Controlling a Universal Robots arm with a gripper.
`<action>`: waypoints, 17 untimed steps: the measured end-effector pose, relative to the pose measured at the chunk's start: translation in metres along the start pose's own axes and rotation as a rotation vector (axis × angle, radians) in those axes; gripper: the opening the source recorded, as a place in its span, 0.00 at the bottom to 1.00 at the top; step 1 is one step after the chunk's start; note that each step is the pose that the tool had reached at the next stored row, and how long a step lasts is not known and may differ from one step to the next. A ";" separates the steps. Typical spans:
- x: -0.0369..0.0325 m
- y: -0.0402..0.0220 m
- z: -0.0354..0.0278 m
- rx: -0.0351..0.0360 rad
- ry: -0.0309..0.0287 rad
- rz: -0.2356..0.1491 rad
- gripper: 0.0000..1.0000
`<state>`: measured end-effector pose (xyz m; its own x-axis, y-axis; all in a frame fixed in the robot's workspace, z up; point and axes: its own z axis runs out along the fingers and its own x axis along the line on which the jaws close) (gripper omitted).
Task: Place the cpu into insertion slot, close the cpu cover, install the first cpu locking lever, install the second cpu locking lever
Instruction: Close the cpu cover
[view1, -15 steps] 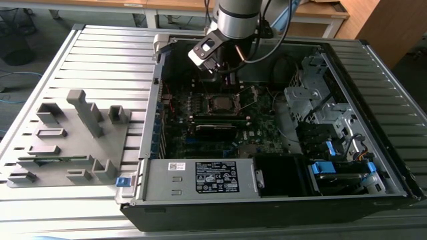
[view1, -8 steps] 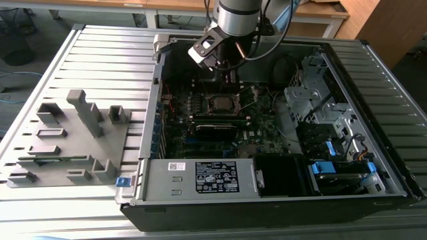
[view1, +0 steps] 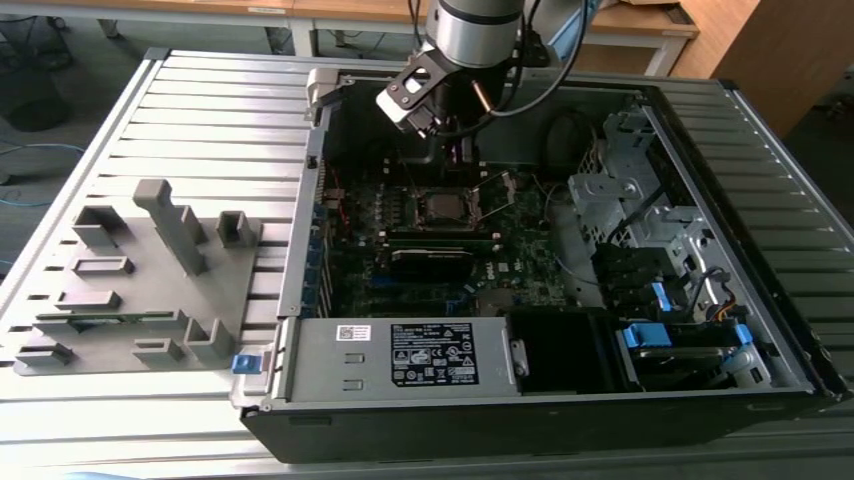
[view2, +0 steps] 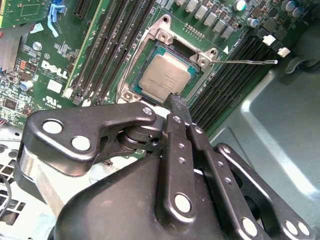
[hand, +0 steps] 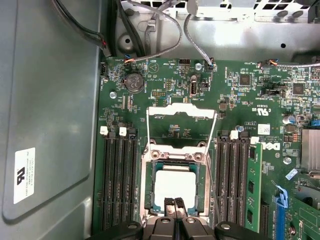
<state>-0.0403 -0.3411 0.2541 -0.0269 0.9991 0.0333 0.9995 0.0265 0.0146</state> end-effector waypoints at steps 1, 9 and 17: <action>0.0000 0.0000 0.0000 -0.0001 0.0000 0.000 0.10; 0.0000 0.0000 -0.0013 0.0002 -0.0003 0.000 0.10; 0.0001 0.0000 -0.0042 0.0001 -0.0002 0.000 0.10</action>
<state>-0.0403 -0.3411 0.2583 -0.0269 0.9991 0.0331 0.9995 0.0265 0.0145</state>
